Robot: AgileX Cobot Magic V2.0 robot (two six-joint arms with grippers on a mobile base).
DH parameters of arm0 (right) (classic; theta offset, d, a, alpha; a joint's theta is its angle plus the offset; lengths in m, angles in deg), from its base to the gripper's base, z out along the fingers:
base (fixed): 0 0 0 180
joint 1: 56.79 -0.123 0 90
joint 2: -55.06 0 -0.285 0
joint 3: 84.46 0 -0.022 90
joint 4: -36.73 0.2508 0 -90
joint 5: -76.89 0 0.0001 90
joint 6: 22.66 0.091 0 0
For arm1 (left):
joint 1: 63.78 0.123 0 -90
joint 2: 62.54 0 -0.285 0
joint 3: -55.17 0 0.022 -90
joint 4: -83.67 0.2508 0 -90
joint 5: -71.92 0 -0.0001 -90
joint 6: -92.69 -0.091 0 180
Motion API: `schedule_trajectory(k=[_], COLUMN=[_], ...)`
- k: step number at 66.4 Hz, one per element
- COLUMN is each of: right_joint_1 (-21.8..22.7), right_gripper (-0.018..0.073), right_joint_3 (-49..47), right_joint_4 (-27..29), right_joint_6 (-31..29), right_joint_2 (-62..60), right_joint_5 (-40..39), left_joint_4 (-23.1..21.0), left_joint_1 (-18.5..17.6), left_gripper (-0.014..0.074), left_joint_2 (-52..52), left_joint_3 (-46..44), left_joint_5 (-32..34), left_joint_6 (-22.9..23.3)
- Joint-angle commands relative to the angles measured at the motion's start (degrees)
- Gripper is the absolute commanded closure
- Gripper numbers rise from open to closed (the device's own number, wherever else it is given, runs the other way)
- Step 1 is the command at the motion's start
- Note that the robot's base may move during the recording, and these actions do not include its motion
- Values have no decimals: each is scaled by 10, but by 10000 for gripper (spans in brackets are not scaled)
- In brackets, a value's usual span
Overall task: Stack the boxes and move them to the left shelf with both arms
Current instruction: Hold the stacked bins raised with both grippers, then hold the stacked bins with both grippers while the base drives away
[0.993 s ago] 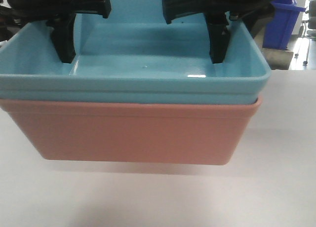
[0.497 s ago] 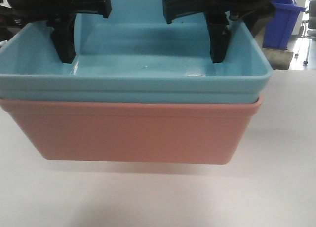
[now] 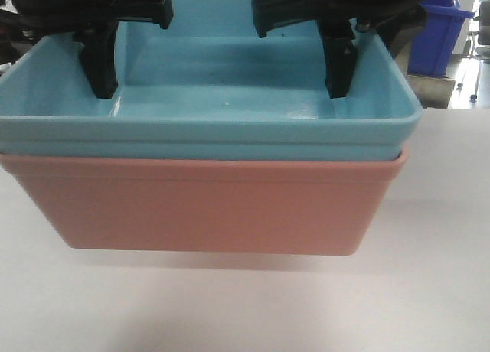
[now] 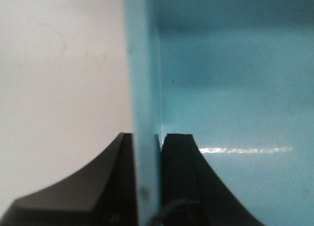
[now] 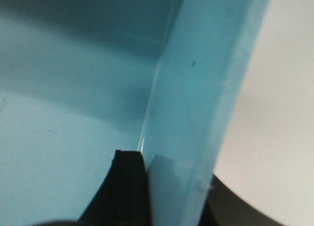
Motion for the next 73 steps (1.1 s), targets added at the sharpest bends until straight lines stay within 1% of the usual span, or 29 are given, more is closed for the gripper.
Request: schedule_trajectory(k=[1, 73], right_joint_1=[-18, -18], right_gripper=[503, 503], right_joint_3=[-28, -28], right_joint_4=[23, 23], right_joint_6=[-5, -5], right_joint_2=[-27, -27], right_joint_5=[-141, -141], left_joint_4=[-59, -59], left_joint_1=[-27, -27], left_gripper=[603, 603], left_joint_2=[-23, -23], left_joint_3=[-27, -27], left_joint_5=[126, 125], left_joint_6=[2, 2])
